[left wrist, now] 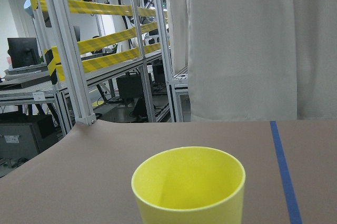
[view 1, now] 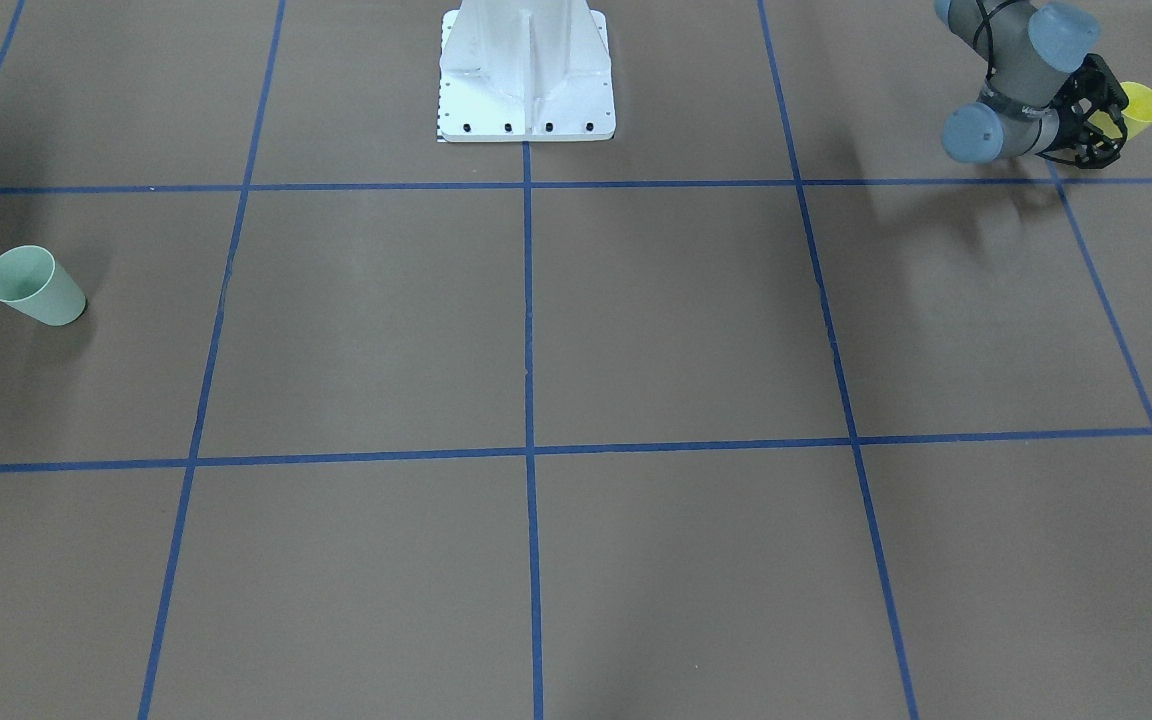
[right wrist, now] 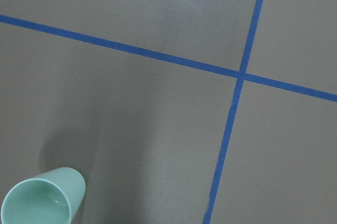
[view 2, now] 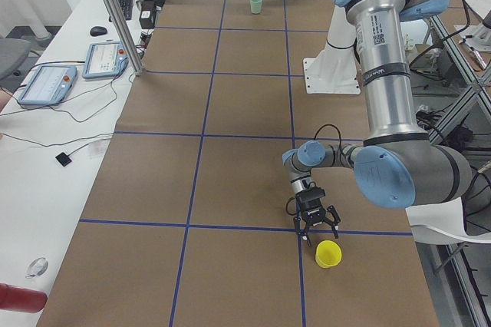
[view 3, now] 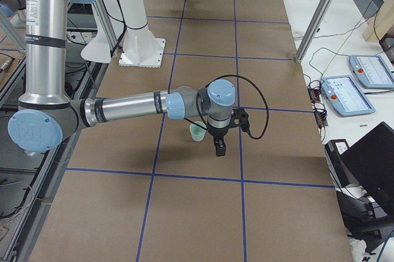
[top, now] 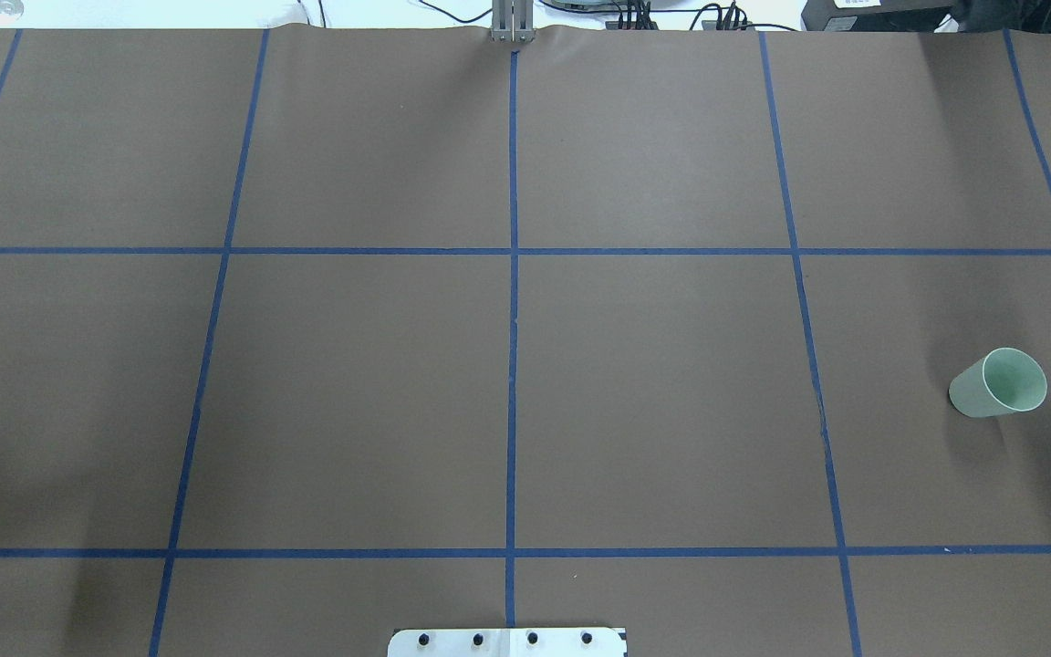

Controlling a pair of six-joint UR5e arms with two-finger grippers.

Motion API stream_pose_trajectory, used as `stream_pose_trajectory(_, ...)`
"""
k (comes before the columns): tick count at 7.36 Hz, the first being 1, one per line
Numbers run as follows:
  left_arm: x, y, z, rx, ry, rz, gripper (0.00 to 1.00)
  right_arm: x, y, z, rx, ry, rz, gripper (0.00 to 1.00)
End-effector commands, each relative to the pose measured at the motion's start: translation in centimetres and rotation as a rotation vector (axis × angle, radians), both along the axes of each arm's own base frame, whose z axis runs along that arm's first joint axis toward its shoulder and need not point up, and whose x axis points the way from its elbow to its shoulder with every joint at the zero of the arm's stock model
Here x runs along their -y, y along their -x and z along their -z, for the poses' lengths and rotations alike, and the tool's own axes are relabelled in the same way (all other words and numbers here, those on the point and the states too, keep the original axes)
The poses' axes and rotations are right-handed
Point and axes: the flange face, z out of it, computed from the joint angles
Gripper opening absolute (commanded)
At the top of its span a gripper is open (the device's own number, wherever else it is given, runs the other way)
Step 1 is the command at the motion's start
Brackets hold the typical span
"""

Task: Transfer and stack yellow cup on green cup

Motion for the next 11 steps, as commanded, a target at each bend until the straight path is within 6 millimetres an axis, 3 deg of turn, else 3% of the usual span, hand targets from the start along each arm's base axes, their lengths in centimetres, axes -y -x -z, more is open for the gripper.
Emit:
stream_pose_trajectory(1, 0.0, 0.1, -1.6, 0.020, 0.001, 0.006, 0.98, -0.2, 0.0, 0.0, 0.000, 0.001, 0.000, 0.99)
stream_pose_trajectory(4, -0.4, 0.9, -5.5, 0.026, -0.019, 0.017, 0.98, -0.6, 0.0, 0.8, 0.005, -0.008, 0.000, 0.99)
stream_pose_trajectory(6, -0.7, 1.1, -5.6, 0.031, -0.015, 0.013, 0.96, -0.8, 0.0, 1.2, 0.011, -0.013, 0.001, 0.99)
stream_pose_trajectory(7, -0.8, 1.2, -5.7, 0.033, -0.014, 0.013, 0.88, -1.1, -0.1, 1.2, 0.011, -0.012, 0.001, 0.99)
stream_pose_trajectory(8, -0.8, 1.2, -5.7, 0.035, -0.014, 0.015, 0.53, -1.3, 0.0, 1.2, 0.012, -0.010, 0.002, 0.99)
stream_pose_trajectory(9, -1.0, 2.0, -5.9, 0.048, -0.016, 0.022, 0.01, -1.5, 0.0, 1.1, 0.017, -0.006, 0.003, 0.99)
stream_pose_trajectory(10, -1.4, 3.4, -6.1, 0.060, -0.010, 0.019, 0.00, -1.7, 0.0, 0.9, 0.017, -0.002, 0.003, 0.99)
stream_pose_trajectory(11, -2.0, 5.2, -5.1, 0.053, -0.007, 0.012, 0.00, -1.8, 0.0, 0.8, 0.017, 0.001, 0.004, 0.99)
